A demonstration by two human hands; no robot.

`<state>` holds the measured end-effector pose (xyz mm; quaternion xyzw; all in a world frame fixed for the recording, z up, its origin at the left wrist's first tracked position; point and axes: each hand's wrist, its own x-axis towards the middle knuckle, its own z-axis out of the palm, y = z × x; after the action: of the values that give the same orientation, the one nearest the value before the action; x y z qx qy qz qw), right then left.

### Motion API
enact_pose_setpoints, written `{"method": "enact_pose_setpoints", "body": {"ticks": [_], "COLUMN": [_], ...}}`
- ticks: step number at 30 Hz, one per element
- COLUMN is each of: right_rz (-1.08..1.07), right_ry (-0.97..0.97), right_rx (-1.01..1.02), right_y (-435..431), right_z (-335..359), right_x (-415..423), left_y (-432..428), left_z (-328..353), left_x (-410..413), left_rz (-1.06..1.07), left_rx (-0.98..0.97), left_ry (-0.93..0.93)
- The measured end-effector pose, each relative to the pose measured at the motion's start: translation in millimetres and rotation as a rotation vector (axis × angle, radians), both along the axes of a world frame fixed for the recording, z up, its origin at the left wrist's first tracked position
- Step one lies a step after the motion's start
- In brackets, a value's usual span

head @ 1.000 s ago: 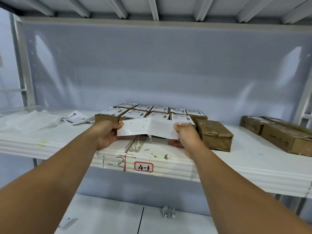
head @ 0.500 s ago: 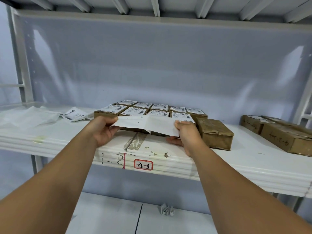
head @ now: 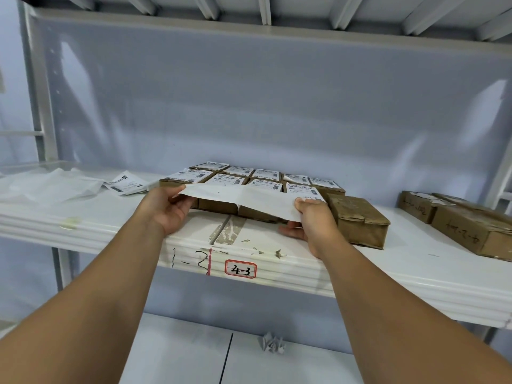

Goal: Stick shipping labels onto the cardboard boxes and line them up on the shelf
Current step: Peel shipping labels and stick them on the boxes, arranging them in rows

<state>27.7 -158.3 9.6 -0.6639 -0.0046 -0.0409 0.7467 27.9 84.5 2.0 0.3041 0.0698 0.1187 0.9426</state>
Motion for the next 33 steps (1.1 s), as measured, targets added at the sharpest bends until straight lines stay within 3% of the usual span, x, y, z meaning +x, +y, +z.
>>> {"method": "enact_pose_setpoints", "body": {"ticks": [7,12,16,23,26,29,31,33], "right_rz": [-0.015,-0.035,0.034,0.048,0.045,-0.120,-0.187,-0.088], "right_ry": [0.016,-0.035,-0.036,-0.080,-0.175,-0.366,-0.427,-0.429], "right_rx": [-0.012,0.204,0.046,0.043,-0.055,-0.180,-0.119,-0.056], "right_y": [0.8,-7.6,-5.5,-4.6,-2.2,7.9,26.0,58.8], "right_z": [0.3,1.3,-1.9,-2.4,-2.8,5.6,22.5,44.1], "right_x": [1.7,0.4,-0.4,-0.4,-5.7,-8.4,-9.3,-13.8], "left_y": [-6.7,12.4,14.4,-0.6,-8.7,-12.1,-14.3,-14.1], "left_z": [3.5,0.0,-3.1,0.1,1.2,2.1,3.0,2.9], "left_x": [-8.4,0.4,0.8,2.1,-0.9,-3.2,-4.2,-6.2], "left_rz": [0.093,0.111,0.043,0.048,0.024,-0.014,-0.041,-0.064], "left_rx": [-0.067,-0.283,-0.144,0.128,0.285,0.356,0.379,0.413], "left_ry": [-0.047,-0.136,-0.117,-0.039,-0.028,-0.023,-0.028,-0.038]}}
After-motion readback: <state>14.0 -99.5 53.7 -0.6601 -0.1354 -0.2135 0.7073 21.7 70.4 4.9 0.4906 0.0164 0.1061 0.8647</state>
